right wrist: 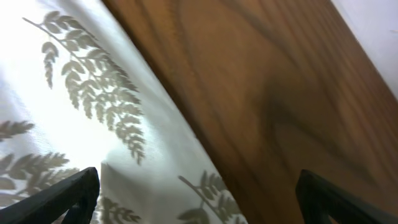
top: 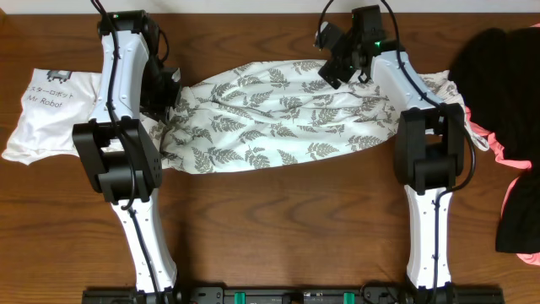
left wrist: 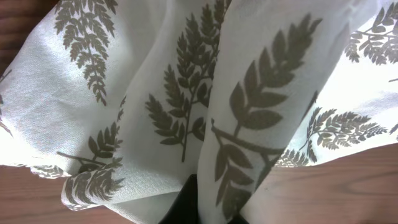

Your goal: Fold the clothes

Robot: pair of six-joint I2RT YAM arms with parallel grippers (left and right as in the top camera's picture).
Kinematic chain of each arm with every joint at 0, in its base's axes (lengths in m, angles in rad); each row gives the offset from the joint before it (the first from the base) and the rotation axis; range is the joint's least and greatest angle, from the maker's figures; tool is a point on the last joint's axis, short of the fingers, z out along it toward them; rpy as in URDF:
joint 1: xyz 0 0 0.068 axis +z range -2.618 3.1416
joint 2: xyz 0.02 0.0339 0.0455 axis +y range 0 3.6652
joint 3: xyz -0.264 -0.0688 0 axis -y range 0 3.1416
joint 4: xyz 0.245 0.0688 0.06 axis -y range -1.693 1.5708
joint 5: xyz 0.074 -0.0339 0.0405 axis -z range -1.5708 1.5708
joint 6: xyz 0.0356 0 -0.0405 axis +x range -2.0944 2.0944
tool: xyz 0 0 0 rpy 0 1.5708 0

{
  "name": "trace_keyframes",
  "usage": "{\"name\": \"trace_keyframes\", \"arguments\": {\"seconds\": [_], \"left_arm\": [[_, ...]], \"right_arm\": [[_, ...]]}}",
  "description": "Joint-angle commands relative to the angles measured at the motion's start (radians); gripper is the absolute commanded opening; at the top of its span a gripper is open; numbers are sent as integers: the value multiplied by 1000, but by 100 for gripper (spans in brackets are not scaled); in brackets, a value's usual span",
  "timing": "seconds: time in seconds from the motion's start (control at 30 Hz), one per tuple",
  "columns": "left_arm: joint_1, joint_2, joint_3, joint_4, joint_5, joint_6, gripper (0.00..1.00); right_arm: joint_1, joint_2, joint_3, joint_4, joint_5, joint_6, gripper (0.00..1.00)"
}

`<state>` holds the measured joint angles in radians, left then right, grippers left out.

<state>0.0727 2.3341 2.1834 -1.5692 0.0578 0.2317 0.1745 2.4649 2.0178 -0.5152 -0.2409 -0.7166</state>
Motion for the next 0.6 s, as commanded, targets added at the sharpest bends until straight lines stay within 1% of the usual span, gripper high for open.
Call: {"name": "trace_keyframes", "arguments": {"seconds": [0.0, 0.3, 0.37, 0.43, 0.5, 0.57], "left_arm": [[-2, -3, -4, 1, 14, -9, 6], [-2, -3, -4, 1, 14, -9, 6], [-2, -3, -4, 2, 14, -9, 6], [-2, -3, -4, 2, 14, -9, 6], [-2, -3, -4, 3, 13, -9, 6], [-2, -3, -4, 5, 13, -9, 6]], "right_arm": [[8, 37, 17, -1, -48, -2, 99], [8, 55, 17, 2, -48, 13, 99], [7, 56, 17, 0, -48, 13, 97], [6, 57, 17, -2, -49, 13, 88], [5, 57, 16, -2, -56, 13, 72], [5, 57, 17, -2, -55, 13, 59]]}}
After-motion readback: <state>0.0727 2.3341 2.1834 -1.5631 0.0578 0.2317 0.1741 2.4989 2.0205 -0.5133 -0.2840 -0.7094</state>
